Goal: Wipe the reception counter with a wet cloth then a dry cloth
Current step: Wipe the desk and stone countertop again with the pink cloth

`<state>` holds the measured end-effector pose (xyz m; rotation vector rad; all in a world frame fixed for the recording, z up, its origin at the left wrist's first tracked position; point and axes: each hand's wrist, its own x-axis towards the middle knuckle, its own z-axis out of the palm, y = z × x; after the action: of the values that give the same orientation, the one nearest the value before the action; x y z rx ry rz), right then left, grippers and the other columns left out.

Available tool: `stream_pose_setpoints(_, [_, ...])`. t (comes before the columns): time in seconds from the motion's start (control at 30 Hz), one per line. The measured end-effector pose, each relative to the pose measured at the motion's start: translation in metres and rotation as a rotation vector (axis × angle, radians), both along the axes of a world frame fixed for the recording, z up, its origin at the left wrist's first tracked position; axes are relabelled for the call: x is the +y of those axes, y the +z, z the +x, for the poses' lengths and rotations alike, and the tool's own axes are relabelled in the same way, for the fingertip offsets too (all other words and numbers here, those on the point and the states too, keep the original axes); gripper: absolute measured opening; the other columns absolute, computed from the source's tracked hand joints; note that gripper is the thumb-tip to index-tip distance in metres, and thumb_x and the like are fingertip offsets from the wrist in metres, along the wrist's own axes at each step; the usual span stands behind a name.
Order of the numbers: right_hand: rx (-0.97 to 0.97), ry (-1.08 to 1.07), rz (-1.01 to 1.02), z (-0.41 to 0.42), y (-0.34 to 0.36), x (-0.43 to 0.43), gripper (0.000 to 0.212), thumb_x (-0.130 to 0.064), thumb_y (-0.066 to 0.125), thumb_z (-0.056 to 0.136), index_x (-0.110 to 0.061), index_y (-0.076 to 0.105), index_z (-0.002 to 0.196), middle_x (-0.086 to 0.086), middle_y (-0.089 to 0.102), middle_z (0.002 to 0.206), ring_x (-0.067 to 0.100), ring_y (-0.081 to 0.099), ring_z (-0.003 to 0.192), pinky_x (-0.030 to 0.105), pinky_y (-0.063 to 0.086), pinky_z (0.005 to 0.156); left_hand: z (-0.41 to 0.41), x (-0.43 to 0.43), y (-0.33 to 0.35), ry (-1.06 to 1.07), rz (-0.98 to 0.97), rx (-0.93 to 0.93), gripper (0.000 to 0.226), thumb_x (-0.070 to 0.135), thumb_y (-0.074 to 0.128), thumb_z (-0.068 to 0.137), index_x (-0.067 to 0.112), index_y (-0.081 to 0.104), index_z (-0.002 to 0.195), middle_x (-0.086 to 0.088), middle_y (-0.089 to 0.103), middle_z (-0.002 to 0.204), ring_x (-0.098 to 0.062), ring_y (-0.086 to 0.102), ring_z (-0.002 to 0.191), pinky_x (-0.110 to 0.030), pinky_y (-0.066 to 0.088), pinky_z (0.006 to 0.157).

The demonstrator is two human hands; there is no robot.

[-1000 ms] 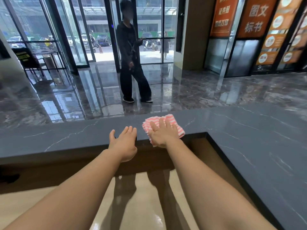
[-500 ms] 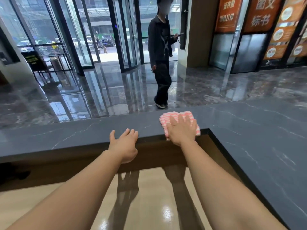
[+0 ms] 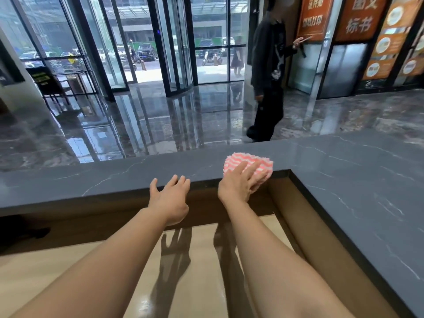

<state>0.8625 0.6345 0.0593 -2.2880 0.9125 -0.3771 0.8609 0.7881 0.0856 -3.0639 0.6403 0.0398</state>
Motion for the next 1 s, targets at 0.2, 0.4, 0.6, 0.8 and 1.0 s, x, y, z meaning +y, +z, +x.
stream_pose_setpoints(0.2, [0.117, 0.326, -0.319, 0.006, -0.001, 0.057, 0.068, -0.027, 0.057, 0.093, -0.019, 0.026, 0.152, 0.011, 0.002, 0.163, 0.038, -0.007, 0.148, 0.057, 0.013, 0.117, -0.010, 0.029, 0.005, 0.083, 0.025, -0.025, 0.068, 0.012, 0.044, 0.093, 0.023, 0.013, 0.153, 0.002, 0.008, 0.162, -0.015, 0.001, 0.149, -0.055, -0.006, 0.117])
stream_pose_setpoints(0.4, [0.230, 0.490, -0.682, -0.006, 0.015, 0.021, 0.042, -0.009, 0.056, 0.092, -0.015, 0.051, 0.133, 0.011, 0.049, 0.138, 0.030, 0.043, 0.129, 0.041, 0.046, 0.095, -0.029, 0.040, 0.014, 0.123, 0.022, -0.025, 0.068, 0.009, 0.042, 0.093, 0.022, 0.013, 0.153, 0.002, 0.008, 0.162, -0.015, -0.001, 0.149, -0.053, -0.007, 0.117])
stream_pose_setpoints(0.6, [0.524, 0.570, -0.644, -0.001, 0.045, -0.005, 0.051, -0.010, 0.046, 0.089, -0.032, 0.050, 0.134, 0.002, 0.059, 0.133, 0.037, 0.064, 0.106, 0.044, 0.048, 0.083, -0.057, 0.034, 0.029, 0.089, -0.011, -0.063, 0.067, 0.007, 0.042, 0.094, 0.023, 0.014, 0.153, 0.002, 0.009, 0.162, -0.016, -0.002, 0.149, -0.053, -0.009, 0.116])
stream_pose_setpoints(0.8, [0.551, 0.448, -0.670, -0.053, 0.063, -0.029, 0.037, -0.034, 0.047, 0.096, -0.028, 0.058, 0.132, -0.003, 0.059, 0.131, 0.025, 0.056, 0.119, 0.034, 0.041, 0.080, -0.086, 0.024, 0.052, 0.019, -0.017, -0.107, 0.069, 0.005, 0.041, 0.092, 0.022, 0.014, 0.153, 0.001, 0.008, 0.162, -0.016, -0.002, 0.149, -0.054, -0.010, 0.114])
stream_pose_setpoints(1.0, [0.579, 0.405, -0.625, -0.095, 0.076, -0.040, 0.042, -0.045, 0.041, 0.094, -0.036, 0.055, 0.132, -0.004, 0.057, 0.135, 0.027, 0.055, 0.121, 0.039, 0.040, 0.085, -0.133, 0.010, 0.064, -0.046, -0.018, -0.096, 0.069, 0.005, 0.040, 0.092, 0.021, 0.013, 0.153, 0.001, 0.007, 0.162, -0.015, -0.002, 0.149, -0.055, -0.011, 0.114])
